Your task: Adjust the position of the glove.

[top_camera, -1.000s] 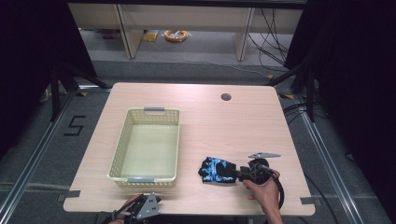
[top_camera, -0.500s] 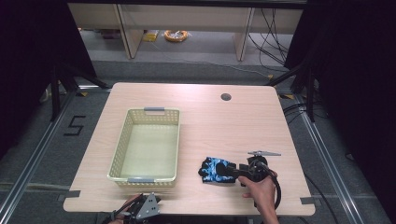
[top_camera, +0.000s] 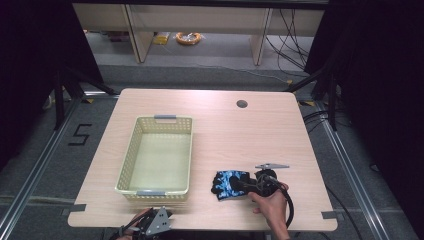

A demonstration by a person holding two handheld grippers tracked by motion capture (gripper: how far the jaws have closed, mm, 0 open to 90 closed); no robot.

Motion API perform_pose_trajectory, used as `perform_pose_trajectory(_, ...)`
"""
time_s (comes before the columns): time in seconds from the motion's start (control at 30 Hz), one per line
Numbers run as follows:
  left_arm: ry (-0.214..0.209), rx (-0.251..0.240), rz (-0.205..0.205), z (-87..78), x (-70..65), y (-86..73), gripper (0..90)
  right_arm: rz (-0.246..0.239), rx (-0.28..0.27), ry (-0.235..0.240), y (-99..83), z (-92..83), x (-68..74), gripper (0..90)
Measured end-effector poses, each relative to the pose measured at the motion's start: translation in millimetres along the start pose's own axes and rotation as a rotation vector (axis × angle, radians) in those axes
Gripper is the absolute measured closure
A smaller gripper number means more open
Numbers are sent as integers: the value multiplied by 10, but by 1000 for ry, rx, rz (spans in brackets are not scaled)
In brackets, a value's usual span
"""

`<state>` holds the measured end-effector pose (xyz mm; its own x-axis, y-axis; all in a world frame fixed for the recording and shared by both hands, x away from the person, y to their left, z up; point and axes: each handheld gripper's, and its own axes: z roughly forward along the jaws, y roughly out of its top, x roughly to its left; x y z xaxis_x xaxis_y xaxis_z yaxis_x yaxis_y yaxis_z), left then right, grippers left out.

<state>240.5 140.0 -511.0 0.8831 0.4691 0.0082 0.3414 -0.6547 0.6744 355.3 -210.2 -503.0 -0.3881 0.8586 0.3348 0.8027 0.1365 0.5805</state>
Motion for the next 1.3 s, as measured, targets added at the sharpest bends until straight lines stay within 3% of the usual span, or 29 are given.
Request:
perform_pose_trajectory(0.17,-1,0,0,-1,0,2,167,5,-53,30,-42,-2,-70,716)
perform_pose_trajectory(0.2,-1,0,0,0,2,2,167,-14,-66,46,-45,-8,-78,728)
perform_pose_trajectory(0.4,8,-2,0,9,3,4,167,-30,-81,36,-46,-11,-76,773)
perform_pose_trajectory(0.43,9,-11,-4,10,3,7,168,-3,-83,42,-54,-11,-53,774)
perform_pose_trajectory(0.47,8,-26,-14,10,-5,20,169,-30,-86,44,-50,-8,-70,775)
perform_pose_trajectory(0.53,22,-45,-35,55,2,73,176,-40,-84,44,-50,-14,-75,775)
perform_pose_trajectory(0.57,9,-71,-51,80,-12,112,190,-37,-83,42,-52,-14,-68,776)
perform_pose_trajectory(0.6,15,-78,-35,95,-17,158,202,-9,-89,54,-61,-12,-37,778)
perform_pose_trajectory(0.7,19,-109,-27,181,-60,306,216,-51,-81,55,-65,-19,-43,784)
perform_pose_trajectory(0.73,33,-106,10,206,-58,360,232,-49,-79,48,-68,-22,-29,785)
perform_pose_trajectory(0.77,37,-117,6,247,-76,409,243,-11,-68,61,-77,-33,5,785)
perform_pose_trajectory(0.83,55,-114,25,274,-74,460,267,-57,-75,60,-74,-29,-32,786)
perform_pose_trajectory(0.93,112,-106,57,414,-66,622,281,-42,-65,64,-93,-45,-25,786)
perform_pose_trajectory(1.03,139,-102,82,500,-60,716,314,-57,-66,69,-118,-67,-29,786)
perform_pose_trajectory(1.07,139,-102,82,500,-60,716,314,-57,-66,69,-118,-67,-29,786)
perform_pose_trajectory(1.1,134,-67,93,528,-82,766,315,-46,-66,75,-141,-78,-23,786)
perform_pose_trajectory(1.2,140,-76,115,578,-108,808,334,-69,-51,68,-163,-117,-21,787)
perform_pose_trajectory(1.23,129,-72,110,602,-130,835,345,-31,-46,82,-179,-125,9,787)
perform_pose_trajectory(1.27,132,-68,121,614,-130,849,345,-66,-60,73,-186,-122,-20,786)
perform_pose_trajectory(1.3,135,-70,122,634,-139,866,349,-60,-59,80,-202,-139,-15,786)
